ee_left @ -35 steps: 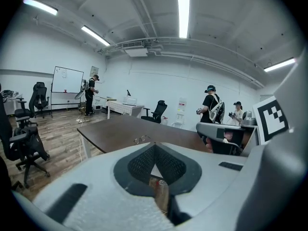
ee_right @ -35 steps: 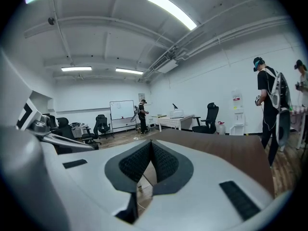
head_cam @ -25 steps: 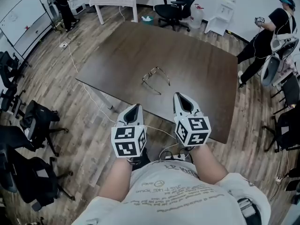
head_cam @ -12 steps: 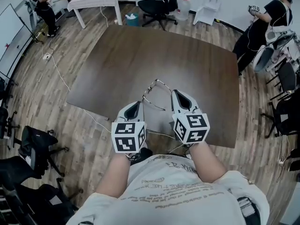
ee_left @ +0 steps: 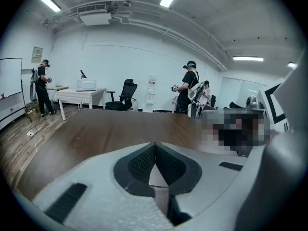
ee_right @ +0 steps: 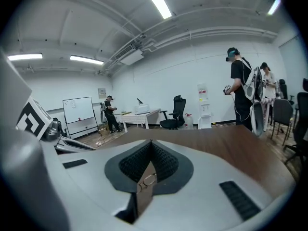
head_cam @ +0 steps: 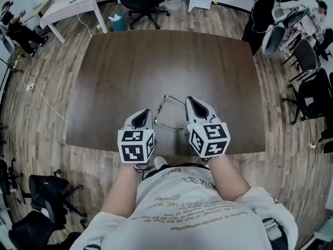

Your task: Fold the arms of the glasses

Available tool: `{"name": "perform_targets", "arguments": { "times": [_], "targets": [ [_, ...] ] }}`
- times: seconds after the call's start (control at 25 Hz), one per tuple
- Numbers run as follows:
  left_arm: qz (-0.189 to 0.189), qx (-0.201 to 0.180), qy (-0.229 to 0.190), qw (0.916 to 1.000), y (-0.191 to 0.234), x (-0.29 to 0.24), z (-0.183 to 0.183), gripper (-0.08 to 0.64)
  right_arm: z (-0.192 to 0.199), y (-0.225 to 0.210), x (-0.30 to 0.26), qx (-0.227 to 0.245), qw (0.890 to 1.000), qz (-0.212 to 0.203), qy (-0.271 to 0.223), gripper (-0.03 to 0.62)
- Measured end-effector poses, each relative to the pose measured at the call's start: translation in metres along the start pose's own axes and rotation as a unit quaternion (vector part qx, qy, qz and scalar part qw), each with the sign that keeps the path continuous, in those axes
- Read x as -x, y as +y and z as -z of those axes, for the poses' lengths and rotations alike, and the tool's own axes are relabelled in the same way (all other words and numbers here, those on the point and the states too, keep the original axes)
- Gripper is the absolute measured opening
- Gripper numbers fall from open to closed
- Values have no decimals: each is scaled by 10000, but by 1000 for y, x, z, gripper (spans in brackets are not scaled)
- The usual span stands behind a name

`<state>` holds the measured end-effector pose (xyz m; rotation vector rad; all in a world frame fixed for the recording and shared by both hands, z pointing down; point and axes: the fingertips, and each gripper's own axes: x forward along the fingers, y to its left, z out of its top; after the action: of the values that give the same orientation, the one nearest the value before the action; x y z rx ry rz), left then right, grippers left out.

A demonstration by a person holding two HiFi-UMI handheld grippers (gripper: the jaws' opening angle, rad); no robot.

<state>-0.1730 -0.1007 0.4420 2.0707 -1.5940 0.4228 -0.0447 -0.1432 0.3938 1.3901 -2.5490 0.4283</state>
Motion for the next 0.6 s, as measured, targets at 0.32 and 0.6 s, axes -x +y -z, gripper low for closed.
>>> {"name": "perform_targets", "arguments": {
  "times": [0.32, 0.6],
  "targets": [
    [708, -285, 837, 9936, 8, -61, 24, 15, 21, -30, -7, -218, 9975, 576, 336, 14],
    [1362, 139, 1587, 9778, 18, -104, 61, 44, 54, -61, -5, -484, 9933, 763, 714, 15]
  ]
}}
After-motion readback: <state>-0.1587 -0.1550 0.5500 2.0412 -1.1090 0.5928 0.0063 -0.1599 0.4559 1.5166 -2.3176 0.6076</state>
